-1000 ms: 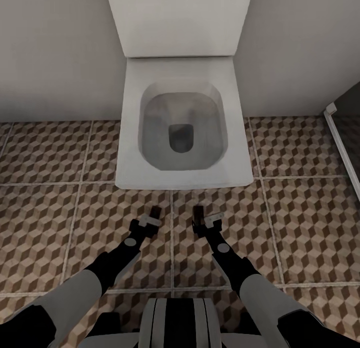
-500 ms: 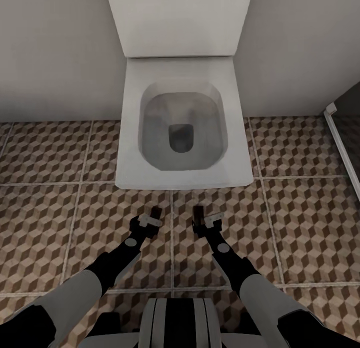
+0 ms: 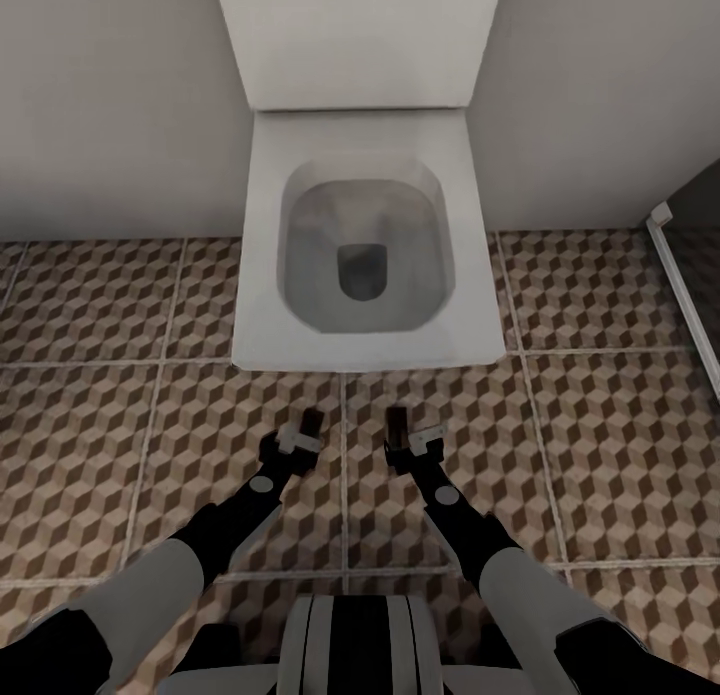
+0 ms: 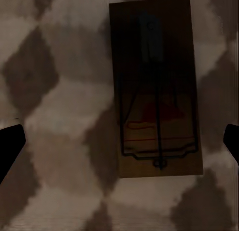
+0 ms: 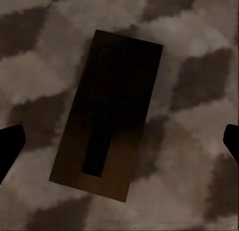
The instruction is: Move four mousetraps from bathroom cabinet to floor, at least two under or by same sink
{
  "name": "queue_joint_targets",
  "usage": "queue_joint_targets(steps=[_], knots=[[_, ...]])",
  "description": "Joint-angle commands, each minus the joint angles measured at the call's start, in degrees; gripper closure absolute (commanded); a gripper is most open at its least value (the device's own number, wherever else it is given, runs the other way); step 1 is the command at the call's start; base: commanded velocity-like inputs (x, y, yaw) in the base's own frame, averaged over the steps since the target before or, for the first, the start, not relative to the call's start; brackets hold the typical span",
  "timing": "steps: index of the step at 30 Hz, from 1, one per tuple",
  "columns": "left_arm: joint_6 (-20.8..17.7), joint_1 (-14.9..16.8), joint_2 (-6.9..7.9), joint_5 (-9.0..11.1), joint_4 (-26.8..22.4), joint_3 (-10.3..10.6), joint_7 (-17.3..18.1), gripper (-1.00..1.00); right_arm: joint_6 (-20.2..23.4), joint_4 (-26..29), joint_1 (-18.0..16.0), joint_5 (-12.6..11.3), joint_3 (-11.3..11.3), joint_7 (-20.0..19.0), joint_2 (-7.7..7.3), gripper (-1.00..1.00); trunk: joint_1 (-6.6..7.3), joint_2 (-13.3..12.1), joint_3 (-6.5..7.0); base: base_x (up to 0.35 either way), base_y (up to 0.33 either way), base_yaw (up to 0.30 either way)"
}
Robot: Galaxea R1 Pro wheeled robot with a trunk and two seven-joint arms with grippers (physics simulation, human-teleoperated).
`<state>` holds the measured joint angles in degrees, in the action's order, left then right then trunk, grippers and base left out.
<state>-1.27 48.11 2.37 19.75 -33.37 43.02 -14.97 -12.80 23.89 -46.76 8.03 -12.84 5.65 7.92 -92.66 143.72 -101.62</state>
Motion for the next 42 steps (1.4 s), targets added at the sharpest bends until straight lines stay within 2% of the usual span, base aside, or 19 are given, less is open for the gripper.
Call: queue_joint_targets(steps=[1, 16, 38, 42], knots=[[-0.1, 0.1, 0.09, 0.4, -0.1, 0.5, -0.5, -1.00, 0.0, -0.1, 0.0, 0.6, -0.3, 0.6, -0.01, -1.00, 0.03, 0.0, -0.02, -0.225, 0.000, 0.000], [-0.1, 0.1, 0.09, 0.4, -0.2, 0.5, -0.5, -1.00, 0.0, 0.0, -0.1, 0.6, -0.3, 0.6, -0.01, -1.00, 0.03, 0.0, -0.02, -0.292, 0.000, 0.000], [-0.1, 0.1, 0.09, 0.4, -0.2, 0.5, -0.5, -1.00, 0.0, -0.1, 0.0, 0.6, -0.2, 0.6, -0.01, -1.00, 0.03, 0.0, -0.02, -0.020, 0.000, 0.000], [-0.1, 0.1, 0.09, 0.4, -0.2, 0.5, -0.5, -1.00, 0.0, -0.1, -0.1, 0.6, -0.3, 0.6, -0.01, -1.00, 0.13, 0.0, 0.86, 0.000, 0.000, 0.000]])
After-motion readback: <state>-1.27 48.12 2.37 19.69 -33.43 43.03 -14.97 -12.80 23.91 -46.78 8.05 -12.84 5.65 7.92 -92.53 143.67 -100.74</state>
